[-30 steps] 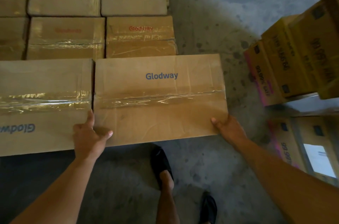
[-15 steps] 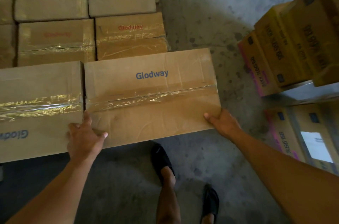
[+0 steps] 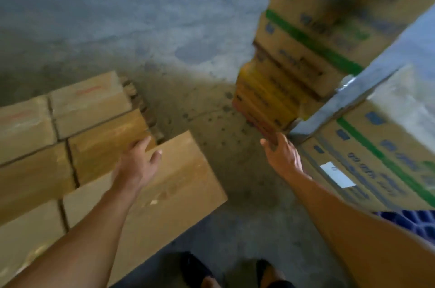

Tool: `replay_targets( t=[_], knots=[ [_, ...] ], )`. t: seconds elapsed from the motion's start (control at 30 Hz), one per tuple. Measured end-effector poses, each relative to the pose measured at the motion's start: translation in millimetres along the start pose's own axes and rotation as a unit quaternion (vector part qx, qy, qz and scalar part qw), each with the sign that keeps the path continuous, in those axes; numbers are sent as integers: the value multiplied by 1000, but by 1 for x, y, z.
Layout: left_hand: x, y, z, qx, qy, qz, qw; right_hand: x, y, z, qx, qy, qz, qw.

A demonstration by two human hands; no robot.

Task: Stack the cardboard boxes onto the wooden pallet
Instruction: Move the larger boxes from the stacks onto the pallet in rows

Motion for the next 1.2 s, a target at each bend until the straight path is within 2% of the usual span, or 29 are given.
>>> replay_targets(
  t=[0.17, 0.33, 0.53, 0.7, 0.83, 1.07, 1.2],
  knots=[
    [-166, -87, -36, 22, 10, -217, 976, -90, -37, 123, -104, -94, -83, 987],
    [-320, -124, -101, 75, 51, -329, 940, -199, -68, 206, -158, -166, -196, 953],
    [-488, -140, -205, 136, 72, -385, 910, -330, -124, 283, -216, -202, -305, 905],
    [-587, -165, -297, 193, 87, -362, 908, -428, -176, 304, -206, -201, -400, 870],
    [-627, -195, -351, 229, 84, -312, 918, -476, -209, 306, -187, -207, -431, 858],
    [-642, -221, -412, 298, 97, -215, 925, -516, -244, 296, -135, -292, -456, 830],
    [-633, -225, -427, 303, 148, -177, 925, -523, -244, 287, -129, -370, -436, 810]
  ],
)
Point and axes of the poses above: each hand's wrist, its own y-axis away from the middle knuckle, its own z-axis out of the back of the hand, x = y × z, the point moved 7 cm from there along -y, towards the middle knuckle, and after that the axes turned 15 degrees about -z, right-handed, at the moved point
